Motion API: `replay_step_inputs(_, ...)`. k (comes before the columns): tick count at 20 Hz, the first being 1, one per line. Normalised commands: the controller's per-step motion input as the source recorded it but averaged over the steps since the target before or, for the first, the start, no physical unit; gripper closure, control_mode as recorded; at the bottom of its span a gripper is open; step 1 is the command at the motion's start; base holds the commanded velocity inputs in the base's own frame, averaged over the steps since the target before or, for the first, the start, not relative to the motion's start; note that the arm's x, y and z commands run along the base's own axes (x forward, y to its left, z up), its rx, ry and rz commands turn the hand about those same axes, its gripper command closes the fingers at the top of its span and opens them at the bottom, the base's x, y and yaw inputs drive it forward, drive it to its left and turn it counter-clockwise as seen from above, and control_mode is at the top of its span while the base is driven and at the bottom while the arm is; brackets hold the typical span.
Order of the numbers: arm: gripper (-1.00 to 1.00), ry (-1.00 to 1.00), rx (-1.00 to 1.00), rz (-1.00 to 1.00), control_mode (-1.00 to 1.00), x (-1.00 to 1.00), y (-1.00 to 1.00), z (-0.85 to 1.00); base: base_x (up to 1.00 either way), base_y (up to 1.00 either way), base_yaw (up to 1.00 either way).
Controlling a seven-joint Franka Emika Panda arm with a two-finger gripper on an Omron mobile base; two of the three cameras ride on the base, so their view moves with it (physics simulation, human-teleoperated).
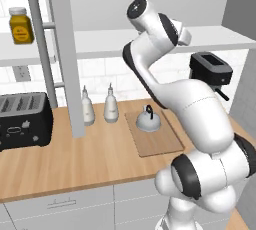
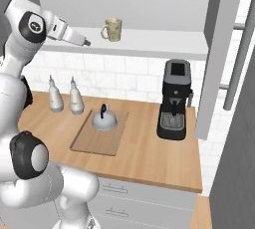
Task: Pick the kettle from the counter and place it on the tray. Then pick the mug from the cabinet and place it on the tray. Then close the cabinet doors.
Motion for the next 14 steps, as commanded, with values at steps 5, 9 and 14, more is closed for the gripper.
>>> replay_step_inputs(5,-1.0,0.15,0.0,-0.07,-1.0,0.47,-0.04,0.11,0.0,0.0,0.0)
replay_step_inputs(9,-1.0,0.05,0.0,0.0,-1.0,0.53,-0.05,0.0,0.0,0.0,0.0)
replay_step_inputs(14,-1.0,0.0,0.0,0.0,-1.0,0.49,0.0,0.0,0.0,0.0,0.0)
